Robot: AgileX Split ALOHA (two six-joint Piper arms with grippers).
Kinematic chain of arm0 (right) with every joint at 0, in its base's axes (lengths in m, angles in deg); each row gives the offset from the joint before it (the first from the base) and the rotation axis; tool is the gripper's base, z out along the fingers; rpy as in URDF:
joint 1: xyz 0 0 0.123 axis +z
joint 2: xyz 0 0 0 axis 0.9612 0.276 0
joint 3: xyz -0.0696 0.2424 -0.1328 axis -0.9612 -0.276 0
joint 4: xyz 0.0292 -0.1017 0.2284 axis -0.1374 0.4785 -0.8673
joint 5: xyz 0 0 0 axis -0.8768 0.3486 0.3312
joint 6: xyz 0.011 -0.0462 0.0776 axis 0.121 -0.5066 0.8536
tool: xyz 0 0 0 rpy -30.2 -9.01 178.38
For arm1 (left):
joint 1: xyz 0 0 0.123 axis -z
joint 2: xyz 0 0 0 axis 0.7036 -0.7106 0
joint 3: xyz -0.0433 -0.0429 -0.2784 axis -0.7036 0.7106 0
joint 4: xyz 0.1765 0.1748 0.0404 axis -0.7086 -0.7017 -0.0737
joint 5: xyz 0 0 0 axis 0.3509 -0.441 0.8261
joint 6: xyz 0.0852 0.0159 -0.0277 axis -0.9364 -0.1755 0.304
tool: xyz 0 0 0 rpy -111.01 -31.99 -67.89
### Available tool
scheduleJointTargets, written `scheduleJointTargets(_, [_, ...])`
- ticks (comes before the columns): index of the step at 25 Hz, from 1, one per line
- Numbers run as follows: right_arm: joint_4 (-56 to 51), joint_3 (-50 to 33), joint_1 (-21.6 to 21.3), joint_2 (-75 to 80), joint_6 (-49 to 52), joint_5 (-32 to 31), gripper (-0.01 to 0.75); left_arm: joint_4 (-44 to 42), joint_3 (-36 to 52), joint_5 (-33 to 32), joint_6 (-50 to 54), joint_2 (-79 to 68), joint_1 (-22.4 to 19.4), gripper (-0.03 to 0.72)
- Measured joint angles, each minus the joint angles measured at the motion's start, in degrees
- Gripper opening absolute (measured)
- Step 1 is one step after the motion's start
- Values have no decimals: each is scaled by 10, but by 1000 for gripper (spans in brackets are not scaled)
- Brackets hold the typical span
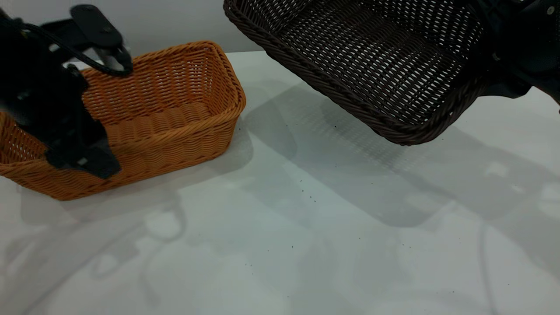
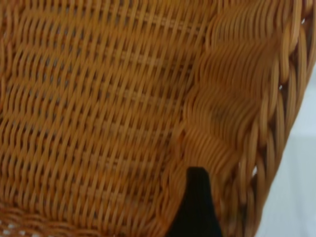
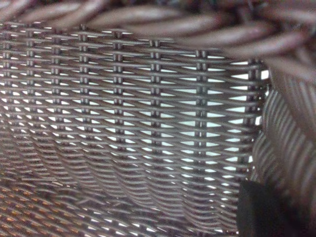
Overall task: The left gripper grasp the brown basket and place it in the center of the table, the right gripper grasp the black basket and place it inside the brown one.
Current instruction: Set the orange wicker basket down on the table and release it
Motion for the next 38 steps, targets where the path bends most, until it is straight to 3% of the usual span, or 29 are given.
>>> scheduleJointTargets(8, [0, 0, 0, 0, -22, 0, 119, 1, -2, 64, -2, -40, 0, 427])
scheduleJointTargets(17, [8, 42, 0, -1, -72, -18, 119, -3, -2, 81, -29, -69, 22, 101])
scheduleJointTargets(24, [53, 87, -39, -1, -74, -82, 119, 3, -2, 17, -63, -69, 79, 102])
scheduleJointTargets(32, [136, 124, -138, -1, -66, -217, 119, 3, -1, -2, -63, -66, 190, 102])
scheduleJointTargets(38, [167, 144, -155, -1, -66, -292, 119, 3, -1, -2, -63, -66, 278, 102])
